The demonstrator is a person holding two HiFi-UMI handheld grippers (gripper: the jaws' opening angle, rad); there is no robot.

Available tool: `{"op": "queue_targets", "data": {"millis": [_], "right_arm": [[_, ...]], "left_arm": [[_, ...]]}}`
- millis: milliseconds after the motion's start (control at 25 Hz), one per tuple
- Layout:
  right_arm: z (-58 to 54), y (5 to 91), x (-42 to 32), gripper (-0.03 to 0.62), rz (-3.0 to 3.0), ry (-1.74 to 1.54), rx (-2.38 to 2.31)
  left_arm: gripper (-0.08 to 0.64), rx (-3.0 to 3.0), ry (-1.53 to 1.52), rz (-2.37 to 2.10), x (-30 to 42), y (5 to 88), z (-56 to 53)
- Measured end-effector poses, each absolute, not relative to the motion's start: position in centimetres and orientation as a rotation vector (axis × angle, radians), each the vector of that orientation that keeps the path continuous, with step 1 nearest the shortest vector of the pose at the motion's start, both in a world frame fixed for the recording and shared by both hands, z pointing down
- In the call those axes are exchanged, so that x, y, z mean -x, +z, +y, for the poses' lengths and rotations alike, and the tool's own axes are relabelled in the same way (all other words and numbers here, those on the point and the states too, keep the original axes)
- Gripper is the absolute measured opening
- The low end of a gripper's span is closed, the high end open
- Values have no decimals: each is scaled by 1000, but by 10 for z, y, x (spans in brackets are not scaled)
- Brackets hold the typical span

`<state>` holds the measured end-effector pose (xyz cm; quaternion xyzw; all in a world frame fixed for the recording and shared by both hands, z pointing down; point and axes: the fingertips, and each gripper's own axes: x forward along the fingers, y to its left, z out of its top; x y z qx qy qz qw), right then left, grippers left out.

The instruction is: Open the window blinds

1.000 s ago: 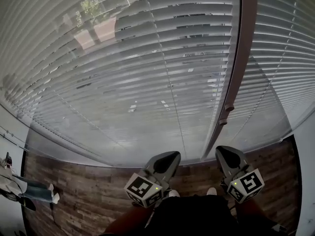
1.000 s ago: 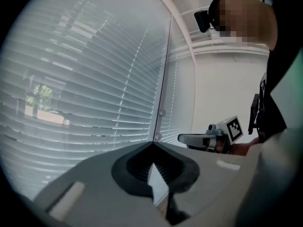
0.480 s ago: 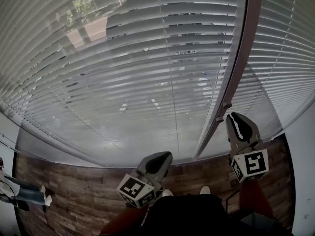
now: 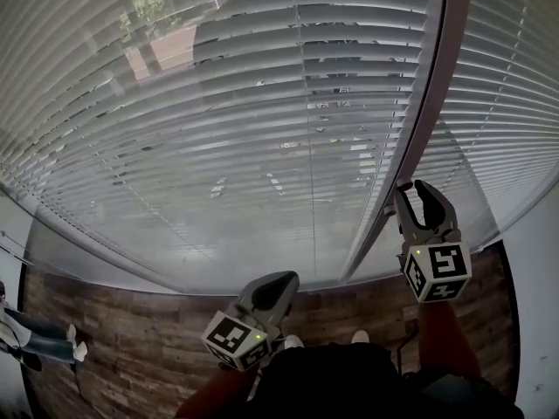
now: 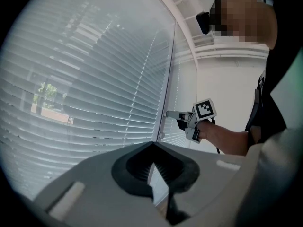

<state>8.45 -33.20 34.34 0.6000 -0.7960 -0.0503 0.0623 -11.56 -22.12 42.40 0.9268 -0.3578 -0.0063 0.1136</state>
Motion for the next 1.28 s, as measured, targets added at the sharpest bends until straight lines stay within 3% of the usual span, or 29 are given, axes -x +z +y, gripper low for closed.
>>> {"op": "queue_targets", "data": {"millis": [760, 1280], "right_arm": [[-344, 353, -85, 140, -2386, -55, -1859], [-337, 354, -79, 146, -2216, -289, -1740]], "left_arm": [[0, -2722, -37, -1046, 119, 430, -224], [0, -2720, -3, -1044, 118, 433, -219]]}}
